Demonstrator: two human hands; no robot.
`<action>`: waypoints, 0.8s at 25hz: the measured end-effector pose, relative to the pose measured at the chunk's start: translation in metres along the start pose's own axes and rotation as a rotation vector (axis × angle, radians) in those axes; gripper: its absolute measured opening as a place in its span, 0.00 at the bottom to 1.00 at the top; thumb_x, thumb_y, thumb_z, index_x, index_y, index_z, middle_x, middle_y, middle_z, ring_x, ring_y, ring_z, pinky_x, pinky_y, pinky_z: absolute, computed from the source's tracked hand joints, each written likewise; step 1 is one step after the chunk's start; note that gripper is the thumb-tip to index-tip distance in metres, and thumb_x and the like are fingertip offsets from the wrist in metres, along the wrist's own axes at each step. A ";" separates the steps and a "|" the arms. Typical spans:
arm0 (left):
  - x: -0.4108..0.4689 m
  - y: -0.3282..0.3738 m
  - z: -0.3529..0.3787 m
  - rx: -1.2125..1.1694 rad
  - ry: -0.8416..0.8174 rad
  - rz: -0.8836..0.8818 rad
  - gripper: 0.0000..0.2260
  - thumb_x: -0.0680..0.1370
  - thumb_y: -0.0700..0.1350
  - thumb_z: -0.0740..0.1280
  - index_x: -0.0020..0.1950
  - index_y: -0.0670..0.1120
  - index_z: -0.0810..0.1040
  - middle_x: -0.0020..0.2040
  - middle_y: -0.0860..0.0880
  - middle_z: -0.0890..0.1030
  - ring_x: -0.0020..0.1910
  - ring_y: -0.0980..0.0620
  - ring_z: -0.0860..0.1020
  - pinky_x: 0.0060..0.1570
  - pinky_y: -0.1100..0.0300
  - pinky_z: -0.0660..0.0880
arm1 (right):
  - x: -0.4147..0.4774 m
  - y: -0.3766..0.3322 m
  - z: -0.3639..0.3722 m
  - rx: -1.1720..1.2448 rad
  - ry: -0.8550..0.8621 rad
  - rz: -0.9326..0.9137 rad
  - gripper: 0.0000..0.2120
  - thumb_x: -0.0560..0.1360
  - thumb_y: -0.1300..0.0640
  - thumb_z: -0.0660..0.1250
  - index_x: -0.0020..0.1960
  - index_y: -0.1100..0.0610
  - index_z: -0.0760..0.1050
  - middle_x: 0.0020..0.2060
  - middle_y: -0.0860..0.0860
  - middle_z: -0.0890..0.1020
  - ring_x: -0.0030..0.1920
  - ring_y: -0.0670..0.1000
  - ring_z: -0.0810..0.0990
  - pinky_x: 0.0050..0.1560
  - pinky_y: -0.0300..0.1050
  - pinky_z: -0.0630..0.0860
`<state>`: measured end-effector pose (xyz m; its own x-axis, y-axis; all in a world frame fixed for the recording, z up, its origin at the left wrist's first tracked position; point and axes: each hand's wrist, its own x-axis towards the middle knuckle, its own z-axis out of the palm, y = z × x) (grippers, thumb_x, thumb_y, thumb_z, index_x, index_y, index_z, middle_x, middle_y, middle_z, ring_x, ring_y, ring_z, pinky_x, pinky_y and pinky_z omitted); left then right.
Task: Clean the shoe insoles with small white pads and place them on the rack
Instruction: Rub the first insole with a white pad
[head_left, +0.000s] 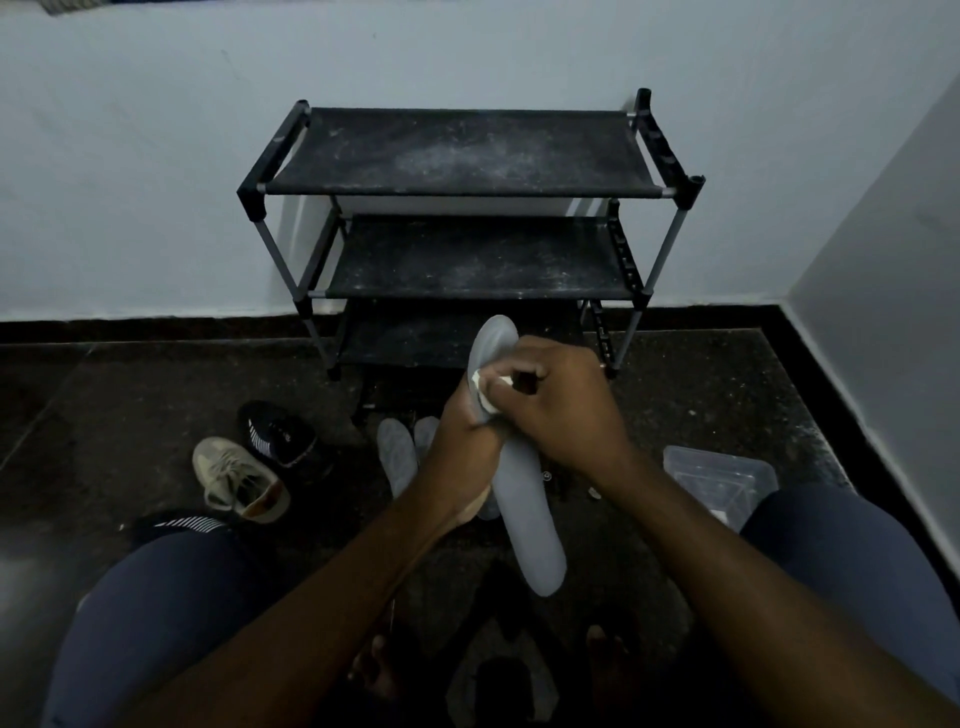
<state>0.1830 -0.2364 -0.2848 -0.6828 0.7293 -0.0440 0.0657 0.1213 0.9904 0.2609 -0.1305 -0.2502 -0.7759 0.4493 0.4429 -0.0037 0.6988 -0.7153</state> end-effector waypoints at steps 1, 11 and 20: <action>0.000 0.000 0.001 0.009 -0.005 0.002 0.19 0.77 0.27 0.66 0.65 0.41 0.74 0.55 0.48 0.81 0.54 0.51 0.80 0.59 0.49 0.78 | 0.002 0.003 -0.002 0.006 0.035 0.017 0.05 0.74 0.64 0.73 0.46 0.57 0.87 0.41 0.48 0.85 0.42 0.43 0.83 0.45 0.43 0.80; 0.000 -0.001 0.005 -0.069 0.022 -0.024 0.18 0.76 0.29 0.69 0.65 0.42 0.76 0.57 0.45 0.83 0.57 0.47 0.82 0.61 0.45 0.79 | 0.005 0.002 -0.004 0.020 0.072 0.045 0.04 0.75 0.63 0.73 0.44 0.58 0.87 0.40 0.47 0.85 0.41 0.44 0.83 0.43 0.40 0.79; 0.006 -0.009 0.006 -0.104 -0.026 0.008 0.11 0.81 0.29 0.62 0.59 0.41 0.76 0.48 0.54 0.85 0.50 0.59 0.83 0.52 0.60 0.79 | 0.004 -0.001 -0.001 0.051 0.069 0.028 0.04 0.75 0.63 0.74 0.46 0.58 0.87 0.40 0.47 0.85 0.41 0.43 0.83 0.43 0.36 0.78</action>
<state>0.1829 -0.2288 -0.2947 -0.6635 0.7472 -0.0382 -0.0060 0.0458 0.9989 0.2584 -0.1287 -0.2465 -0.7306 0.5072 0.4571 -0.0157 0.6568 -0.7539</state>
